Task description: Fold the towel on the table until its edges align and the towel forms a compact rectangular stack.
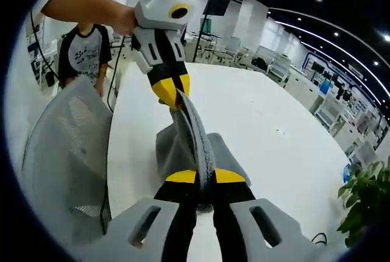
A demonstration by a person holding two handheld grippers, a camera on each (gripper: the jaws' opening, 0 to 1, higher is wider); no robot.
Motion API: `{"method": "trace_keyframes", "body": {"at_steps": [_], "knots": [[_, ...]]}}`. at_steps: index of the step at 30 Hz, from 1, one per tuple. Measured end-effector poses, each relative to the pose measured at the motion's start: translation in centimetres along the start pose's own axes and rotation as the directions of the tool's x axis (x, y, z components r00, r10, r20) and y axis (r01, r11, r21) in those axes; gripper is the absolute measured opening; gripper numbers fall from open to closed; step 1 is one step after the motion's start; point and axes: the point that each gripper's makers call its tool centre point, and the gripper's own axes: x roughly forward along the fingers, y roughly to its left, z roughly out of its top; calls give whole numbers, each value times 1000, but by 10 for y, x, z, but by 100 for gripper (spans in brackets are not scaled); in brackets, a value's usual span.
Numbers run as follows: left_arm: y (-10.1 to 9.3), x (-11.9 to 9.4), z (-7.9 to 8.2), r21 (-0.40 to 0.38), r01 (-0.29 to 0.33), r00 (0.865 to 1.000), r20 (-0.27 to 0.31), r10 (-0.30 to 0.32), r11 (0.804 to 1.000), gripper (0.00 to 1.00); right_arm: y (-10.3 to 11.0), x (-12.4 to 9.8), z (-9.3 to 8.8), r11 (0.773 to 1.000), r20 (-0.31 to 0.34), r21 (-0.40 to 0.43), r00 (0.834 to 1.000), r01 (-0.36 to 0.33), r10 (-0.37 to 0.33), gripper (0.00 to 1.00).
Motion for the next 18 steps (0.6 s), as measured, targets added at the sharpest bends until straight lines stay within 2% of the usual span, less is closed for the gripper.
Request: {"method": "trace_keyframes", "body": {"at_steps": [18], "knots": [[27,26,-9,-52,-12,1000,-23,11,999,8,-25,32,-15,1000,-36,-11,999,-21,21,7]]}}
